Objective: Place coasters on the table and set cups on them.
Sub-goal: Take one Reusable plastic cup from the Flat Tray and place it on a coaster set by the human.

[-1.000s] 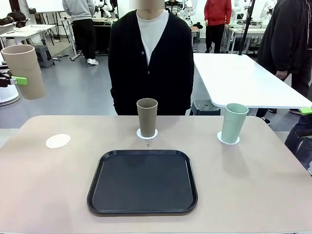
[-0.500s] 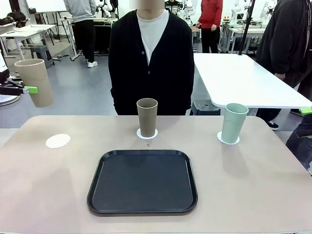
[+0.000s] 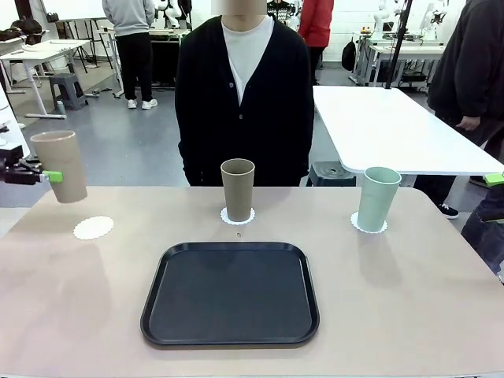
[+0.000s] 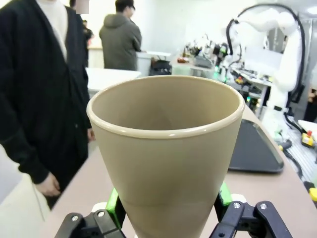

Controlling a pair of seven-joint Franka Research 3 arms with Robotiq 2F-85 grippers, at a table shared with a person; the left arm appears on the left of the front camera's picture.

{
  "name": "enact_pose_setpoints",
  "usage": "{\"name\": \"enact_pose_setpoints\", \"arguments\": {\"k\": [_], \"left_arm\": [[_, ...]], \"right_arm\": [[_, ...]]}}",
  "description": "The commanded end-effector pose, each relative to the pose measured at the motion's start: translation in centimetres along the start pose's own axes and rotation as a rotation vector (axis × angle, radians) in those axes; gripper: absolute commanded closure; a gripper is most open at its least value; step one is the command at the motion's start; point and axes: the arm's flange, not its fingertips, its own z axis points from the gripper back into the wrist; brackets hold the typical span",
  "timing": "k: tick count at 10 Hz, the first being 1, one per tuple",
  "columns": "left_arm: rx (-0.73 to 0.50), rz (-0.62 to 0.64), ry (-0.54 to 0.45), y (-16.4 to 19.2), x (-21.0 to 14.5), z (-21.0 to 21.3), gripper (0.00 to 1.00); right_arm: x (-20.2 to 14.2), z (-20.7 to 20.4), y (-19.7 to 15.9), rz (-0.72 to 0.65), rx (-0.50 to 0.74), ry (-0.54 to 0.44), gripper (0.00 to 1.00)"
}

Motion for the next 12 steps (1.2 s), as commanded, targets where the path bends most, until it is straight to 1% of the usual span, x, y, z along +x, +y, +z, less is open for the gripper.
{"name": "enact_pose_setpoints", "arguments": {"k": [1,3,4,6,8,10,12], "left_arm": [[-0.043,-0.087,0.022,-1.6,-1.2,-0.5,0.15],[-0.068,-0.083,0.008,-1.4,-3.1,-1.8,0.15],[-0.079,-0.093,0.015,-1.6,-3.5,-2.5,0.15],[-0.088,-0.101,-0.012,-1.3,-4.0,-3.7,0.15],[-0.092,-0.104,-0.004,-0.8,-4.5,-4.5,0.15],[-0.095,-0.111,-0.001,-0.3,-5.2,-4.5,0.15],[-0.105,-0.155,0.000,-0.3,-6.1,-4.2,0.15]], "right_arm": [[-0.1,0.0,0.1,0.003,-0.005,0.008,0.00],[-0.1,0.0,0.1,0.003,-0.005,0.008,0.00],[-0.1,0.0,0.1,0.003,-0.005,0.008,0.00],[-0.1,0.0,0.1,0.003,-0.005,0.008,0.00],[-0.1,0.0,0.1,0.003,-0.005,0.008,0.00],[-0.1,0.0,0.1,0.003,-0.005,0.008,0.00],[-0.1,0.0,0.1,0.003,-0.005,0.008,0.00]]}}
